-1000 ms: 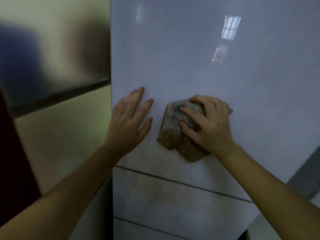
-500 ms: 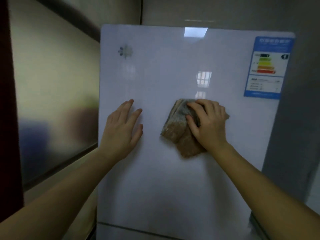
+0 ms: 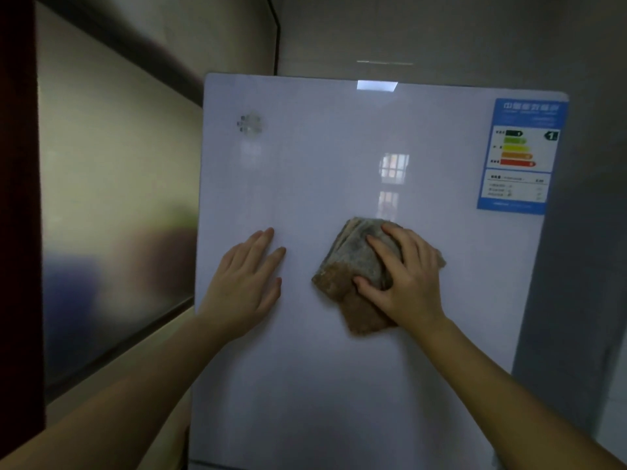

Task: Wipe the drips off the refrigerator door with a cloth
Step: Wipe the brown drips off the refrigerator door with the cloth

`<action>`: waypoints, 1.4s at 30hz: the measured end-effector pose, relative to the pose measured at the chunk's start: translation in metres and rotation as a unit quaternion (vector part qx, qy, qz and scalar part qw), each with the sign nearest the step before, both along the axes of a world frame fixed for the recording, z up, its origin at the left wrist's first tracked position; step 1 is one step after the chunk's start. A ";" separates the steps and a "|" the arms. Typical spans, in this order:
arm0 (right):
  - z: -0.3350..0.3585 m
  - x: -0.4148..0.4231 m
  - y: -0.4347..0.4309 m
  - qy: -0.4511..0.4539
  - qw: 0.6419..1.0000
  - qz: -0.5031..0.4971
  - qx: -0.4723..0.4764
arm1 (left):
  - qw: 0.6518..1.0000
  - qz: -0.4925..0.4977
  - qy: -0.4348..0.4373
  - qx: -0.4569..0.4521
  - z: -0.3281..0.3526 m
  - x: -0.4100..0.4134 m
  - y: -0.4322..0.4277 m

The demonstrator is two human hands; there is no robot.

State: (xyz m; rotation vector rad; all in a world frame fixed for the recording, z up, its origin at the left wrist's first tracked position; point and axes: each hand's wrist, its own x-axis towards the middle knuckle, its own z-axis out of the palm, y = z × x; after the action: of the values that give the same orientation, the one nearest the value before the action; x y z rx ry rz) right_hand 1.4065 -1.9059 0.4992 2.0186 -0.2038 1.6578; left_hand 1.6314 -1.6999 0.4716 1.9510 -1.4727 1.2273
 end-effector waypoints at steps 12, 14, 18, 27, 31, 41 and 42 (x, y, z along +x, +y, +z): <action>0.101 0.057 0.027 0.038 0.987 -0.015 -0.158 | 0.993 -0.036 0.026 -0.110 0.011 0.043 0.004; 0.127 0.078 0.039 0.046 0.981 -0.015 -0.188 | 0.992 -0.041 0.016 -0.122 0.002 0.049 0.001; 0.160 0.113 0.057 0.029 0.976 -0.029 -0.214 | 0.989 -0.051 -0.029 -0.133 -0.005 0.064 -0.005; 0.143 0.118 0.061 -0.010 0.974 -0.077 -0.212 | 0.980 -0.077 -0.034 -0.178 -0.014 0.071 -0.017; 0.141 0.117 0.060 0.028 0.983 -0.037 -0.175 | 0.979 -0.085 -0.031 -0.182 -0.014 0.069 -0.017; 0.115 0.115 0.060 0.030 0.987 0.016 -0.158 | 0.981 -0.087 -0.037 -0.172 -0.013 0.073 -0.016; 0.113 0.115 0.061 0.033 0.988 0.013 -0.151 | 0.981 -0.087 -0.038 -0.171 -0.013 0.073 -0.016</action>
State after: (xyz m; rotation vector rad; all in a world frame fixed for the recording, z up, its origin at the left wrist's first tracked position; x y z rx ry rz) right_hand 1.5212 -1.8454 0.6122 1.8492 0.0936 1.5292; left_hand 1.7042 -1.7156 0.4584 1.5344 -1.3311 1.3841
